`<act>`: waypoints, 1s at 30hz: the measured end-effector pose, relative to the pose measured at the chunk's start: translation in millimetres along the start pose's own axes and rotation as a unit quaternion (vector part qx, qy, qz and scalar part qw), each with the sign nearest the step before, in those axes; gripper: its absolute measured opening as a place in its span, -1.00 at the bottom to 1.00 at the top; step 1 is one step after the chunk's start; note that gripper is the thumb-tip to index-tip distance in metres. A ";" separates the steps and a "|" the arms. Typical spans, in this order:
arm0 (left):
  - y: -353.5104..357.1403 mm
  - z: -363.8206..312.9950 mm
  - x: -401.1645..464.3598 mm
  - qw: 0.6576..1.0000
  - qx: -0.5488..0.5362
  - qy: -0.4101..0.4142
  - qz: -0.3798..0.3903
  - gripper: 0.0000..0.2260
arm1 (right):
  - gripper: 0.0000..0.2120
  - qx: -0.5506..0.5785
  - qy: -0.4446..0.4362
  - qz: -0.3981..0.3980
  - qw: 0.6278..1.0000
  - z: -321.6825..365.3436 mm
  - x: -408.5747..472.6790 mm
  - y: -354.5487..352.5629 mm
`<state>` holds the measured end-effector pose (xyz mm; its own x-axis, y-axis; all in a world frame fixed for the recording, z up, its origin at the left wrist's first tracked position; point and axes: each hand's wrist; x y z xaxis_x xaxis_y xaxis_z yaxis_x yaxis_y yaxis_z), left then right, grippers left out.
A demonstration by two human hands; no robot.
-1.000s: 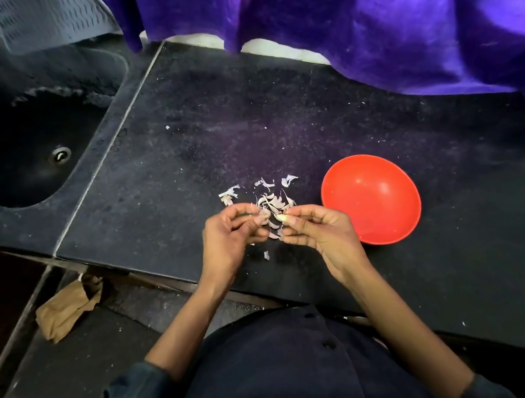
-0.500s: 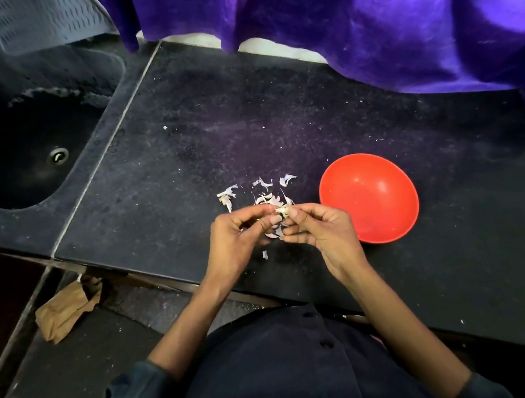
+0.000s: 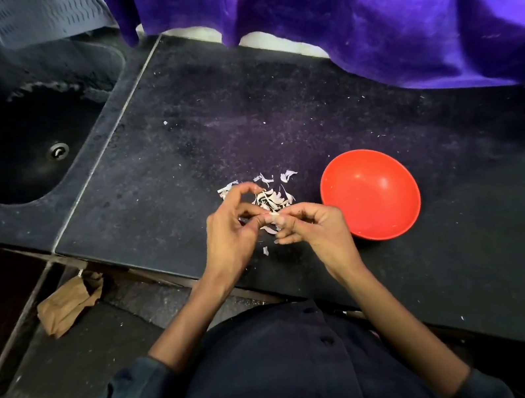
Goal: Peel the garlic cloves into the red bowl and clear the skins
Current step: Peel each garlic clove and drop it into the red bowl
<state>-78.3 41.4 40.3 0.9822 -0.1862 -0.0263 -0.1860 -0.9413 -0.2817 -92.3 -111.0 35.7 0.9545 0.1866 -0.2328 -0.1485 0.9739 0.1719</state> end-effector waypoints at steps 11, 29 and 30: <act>-1.9 -1.1 3.4 0.991 -0.119 -0.037 0.043 -0.62 | -0.76 -0.129 -0.095 0.016 0.987 -0.7 -2.1 -8.0; 2.2 2.3 -3.2 0.998 -0.045 -0.027 0.037 -0.90 | -0.91 0.003 -0.006 -0.043 0.999 4.7 -2.7 -3.9; 1.6 3.2 -4.3 0.999 0.020 0.017 0.031 -0.89 | -0.92 0.006 0.000 -0.049 0.999 5.8 -2.9 -4.4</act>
<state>-82.7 41.6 36.9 0.9673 -0.2535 -0.0120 -0.2440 -0.9157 -0.3193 -92.9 -116.7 41.2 0.9645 0.0896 -0.2484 -0.0506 0.9859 0.1594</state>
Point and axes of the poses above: each hand's wrist, its own x-axis towards the middle knuckle, its own y-axis out of the palm, z = x × y, and after that the axes turned 10 degrees about z, right-handed
